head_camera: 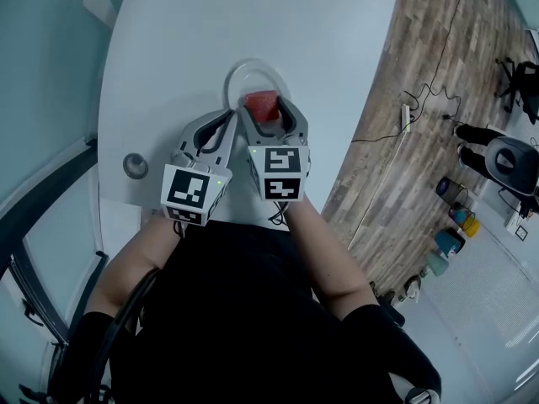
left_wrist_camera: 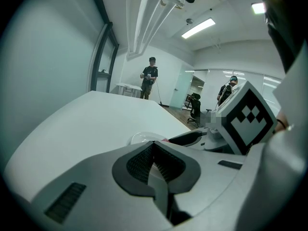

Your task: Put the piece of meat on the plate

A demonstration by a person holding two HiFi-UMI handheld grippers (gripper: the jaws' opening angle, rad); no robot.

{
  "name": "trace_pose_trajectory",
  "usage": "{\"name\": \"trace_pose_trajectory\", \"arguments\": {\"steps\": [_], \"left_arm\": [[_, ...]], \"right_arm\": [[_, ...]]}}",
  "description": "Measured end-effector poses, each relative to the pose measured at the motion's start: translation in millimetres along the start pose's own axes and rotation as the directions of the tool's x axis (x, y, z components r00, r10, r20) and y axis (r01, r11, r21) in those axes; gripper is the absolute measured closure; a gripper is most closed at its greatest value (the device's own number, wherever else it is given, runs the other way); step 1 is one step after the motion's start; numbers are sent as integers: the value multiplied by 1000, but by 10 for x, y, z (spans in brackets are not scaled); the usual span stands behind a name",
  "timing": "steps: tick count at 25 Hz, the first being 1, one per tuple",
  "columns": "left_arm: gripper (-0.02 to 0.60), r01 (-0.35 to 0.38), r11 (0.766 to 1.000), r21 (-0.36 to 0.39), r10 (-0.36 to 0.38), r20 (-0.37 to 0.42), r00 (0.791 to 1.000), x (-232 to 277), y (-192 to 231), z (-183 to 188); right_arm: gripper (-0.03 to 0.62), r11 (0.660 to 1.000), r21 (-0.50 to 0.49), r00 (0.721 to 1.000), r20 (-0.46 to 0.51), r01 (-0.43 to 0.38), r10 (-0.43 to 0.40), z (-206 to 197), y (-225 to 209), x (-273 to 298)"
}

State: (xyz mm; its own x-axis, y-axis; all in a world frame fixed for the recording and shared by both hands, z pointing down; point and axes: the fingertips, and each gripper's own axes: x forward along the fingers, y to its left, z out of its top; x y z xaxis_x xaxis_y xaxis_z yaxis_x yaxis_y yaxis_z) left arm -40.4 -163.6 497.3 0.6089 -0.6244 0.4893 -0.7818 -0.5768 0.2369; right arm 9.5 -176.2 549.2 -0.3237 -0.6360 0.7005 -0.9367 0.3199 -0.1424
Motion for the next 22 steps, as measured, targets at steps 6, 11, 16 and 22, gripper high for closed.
{"name": "trace_pose_trajectory", "arguments": {"steps": [6, 11, 16, 22], "left_arm": [[578, 4, 1000, -9, -4, -3, 1000, 8, -11, 3], [578, 4, 1000, -13, -4, -1, 1000, -3, -4, -3], [578, 6, 1000, -18, -6, 4, 1000, -4, -15, 1], [578, 7, 1000, -16, -7, 10, 1000, -31, -28, -6]], "right_arm": [[315, 1000, -1, 1000, -16, 9, -9, 7, 0, 15], [315, 1000, -6, 1000, -20, 5, -6, -1, 14, 13], [315, 1000, 13, 1000, -10, -1, 1, 17, 12, 12], [315, 1000, 14, 1000, -4, 7, -7, 17, 6, 2]]}}
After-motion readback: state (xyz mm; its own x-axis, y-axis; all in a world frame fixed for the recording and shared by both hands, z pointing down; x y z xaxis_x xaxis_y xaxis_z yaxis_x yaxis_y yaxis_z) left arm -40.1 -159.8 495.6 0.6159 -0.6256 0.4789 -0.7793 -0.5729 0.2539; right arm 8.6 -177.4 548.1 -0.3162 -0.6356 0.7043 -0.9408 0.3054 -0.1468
